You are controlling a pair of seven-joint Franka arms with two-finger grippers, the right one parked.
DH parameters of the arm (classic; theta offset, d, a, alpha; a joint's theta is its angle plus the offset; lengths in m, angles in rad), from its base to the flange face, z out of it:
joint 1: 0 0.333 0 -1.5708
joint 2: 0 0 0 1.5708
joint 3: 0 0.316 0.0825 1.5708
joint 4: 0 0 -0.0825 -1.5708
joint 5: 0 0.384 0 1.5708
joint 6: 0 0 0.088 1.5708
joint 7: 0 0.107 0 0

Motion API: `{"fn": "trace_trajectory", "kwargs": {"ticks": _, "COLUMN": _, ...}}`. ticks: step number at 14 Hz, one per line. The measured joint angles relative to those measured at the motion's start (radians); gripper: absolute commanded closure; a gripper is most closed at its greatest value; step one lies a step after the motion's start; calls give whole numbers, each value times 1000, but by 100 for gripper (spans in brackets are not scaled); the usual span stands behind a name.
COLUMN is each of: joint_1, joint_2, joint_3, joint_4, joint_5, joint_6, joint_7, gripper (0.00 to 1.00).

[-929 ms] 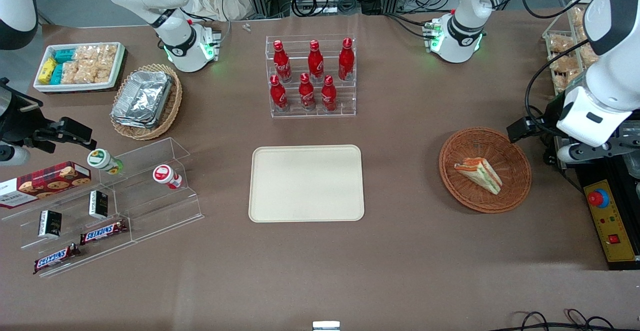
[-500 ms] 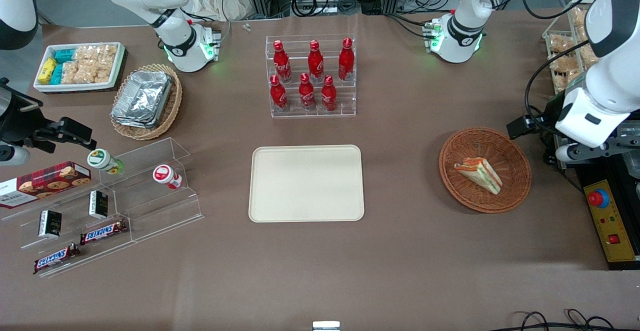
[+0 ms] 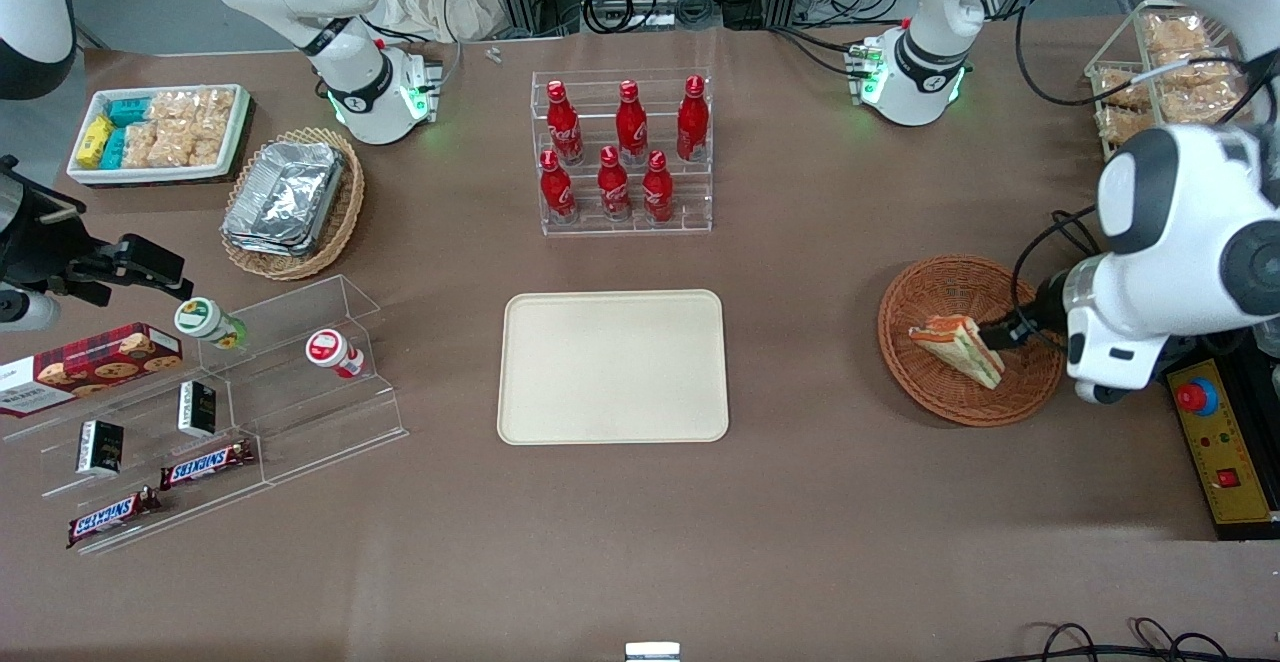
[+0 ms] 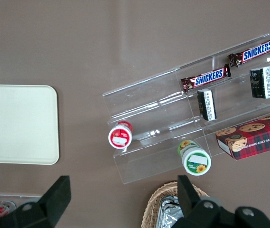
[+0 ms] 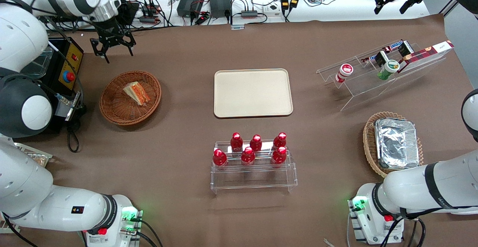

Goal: Place sandwich from basket to tray
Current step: 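Move the left gripper down over the wrapped sandwich in the wicker basket, then close the left gripper on the wrapped sandwich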

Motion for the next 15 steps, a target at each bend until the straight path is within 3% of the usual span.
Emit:
{"fn": "trace_trajectory", "kwargs": {"ticks": 5, "joint_1": 12, "joint_2": 62, "joint_3": 0, "joint_4": -201, "joint_5": -17, "joint_6": 254, "joint_7": -141, "gripper": 0}}
{"fn": "trace_trajectory", "kwargs": {"ticks": 9, "joint_1": 13, "joint_2": 105, "joint_3": 0, "joint_4": -239, "joint_5": -21, "joint_6": 283, "joint_7": -184, "gripper": 1}}
{"fn": "trace_trajectory", "kwargs": {"ticks": 10, "joint_1": 13, "joint_2": 121, "joint_3": 0, "joint_4": -241, "joint_5": -21, "joint_6": 296, "joint_7": -194, "gripper": 14}}
{"fn": "trace_trajectory", "kwargs": {"ticks": 12, "joint_1": 13, "joint_2": 147, "joint_3": 0, "joint_4": -241, "joint_5": -22, "joint_6": 317, "joint_7": -207, "gripper": 75}}
{"fn": "trace_trajectory", "kwargs": {"ticks": 13, "joint_1": 13, "joint_2": 154, "joint_3": 0, "joint_4": -241, "joint_5": -22, "joint_6": 326, "joint_7": -211, "gripper": 91}}
{"fn": "trace_trajectory", "kwargs": {"ticks": 14, "joint_1": 13, "joint_2": 157, "joint_3": 0, "joint_4": -241, "joint_5": -22, "joint_6": 334, "joint_7": -213, "gripper": 100}}
{"fn": "trace_trajectory", "kwargs": {"ticks": 15, "joint_1": 13, "joint_2": 158, "joint_3": 0, "joint_4": -240, "joint_5": -22, "joint_6": 339, "joint_7": -214, "gripper": 100}}
